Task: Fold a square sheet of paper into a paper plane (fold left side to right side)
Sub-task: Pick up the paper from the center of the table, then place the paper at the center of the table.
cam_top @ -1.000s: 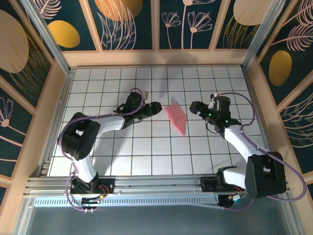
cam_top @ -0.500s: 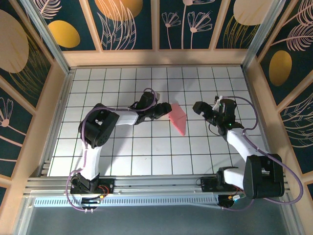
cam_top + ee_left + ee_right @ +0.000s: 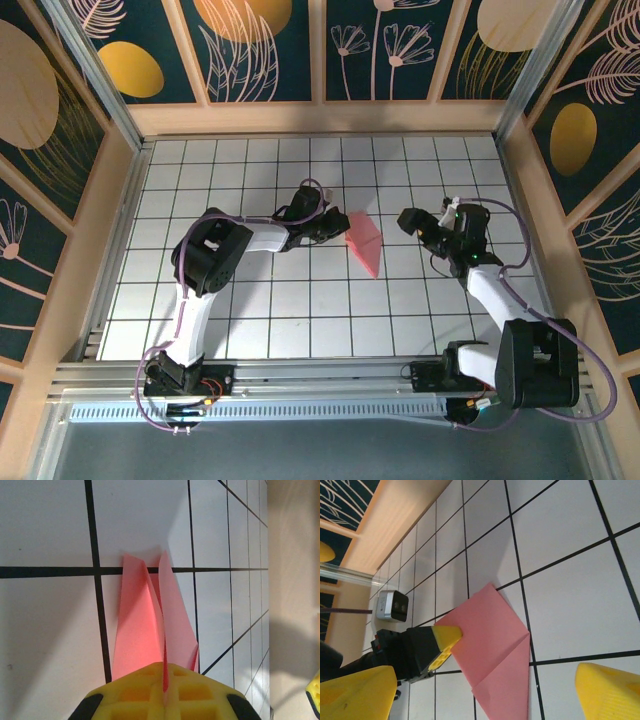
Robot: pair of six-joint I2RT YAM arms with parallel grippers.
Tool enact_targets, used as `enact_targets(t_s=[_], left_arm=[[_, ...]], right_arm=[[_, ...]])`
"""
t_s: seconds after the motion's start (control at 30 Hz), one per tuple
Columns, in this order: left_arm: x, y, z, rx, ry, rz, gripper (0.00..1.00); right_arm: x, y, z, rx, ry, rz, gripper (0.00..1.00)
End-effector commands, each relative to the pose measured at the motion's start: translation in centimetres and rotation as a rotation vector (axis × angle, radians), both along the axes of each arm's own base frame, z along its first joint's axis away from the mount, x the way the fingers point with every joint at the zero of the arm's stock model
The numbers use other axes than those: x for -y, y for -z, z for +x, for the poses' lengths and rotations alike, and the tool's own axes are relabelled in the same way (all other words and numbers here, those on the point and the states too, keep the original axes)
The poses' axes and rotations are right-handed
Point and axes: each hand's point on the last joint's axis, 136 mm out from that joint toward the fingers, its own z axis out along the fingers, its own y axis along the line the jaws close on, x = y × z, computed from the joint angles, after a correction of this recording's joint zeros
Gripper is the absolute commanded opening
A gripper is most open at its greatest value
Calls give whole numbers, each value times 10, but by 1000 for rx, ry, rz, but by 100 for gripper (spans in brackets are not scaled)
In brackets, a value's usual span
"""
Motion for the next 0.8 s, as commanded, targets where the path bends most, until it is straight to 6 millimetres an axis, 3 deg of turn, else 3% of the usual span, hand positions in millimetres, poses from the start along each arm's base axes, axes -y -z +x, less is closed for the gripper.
enact_targets(t_s=[0.0, 0.23, 0.4, 0.57, 0.77], left_arm=[[-1, -24, -5, 86, 60, -15, 0], [-31, -49, -24, 204, 157, -30, 0], [-51, -60, -52, 294, 270, -38, 0], [-60, -63, -79, 353, 365, -51, 0], [-63, -69, -91, 397, 404, -94, 0]], right_arm=[[-8, -19, -3, 93, -82, 37, 92], [-25, -33, -6, 158, -214, 81, 92], [-43, -30, -11, 183, -323, 133, 90], [-78, -13, -19, 190, -459, 78, 87], [-112, 22, -27, 153, -598, 54, 84]])
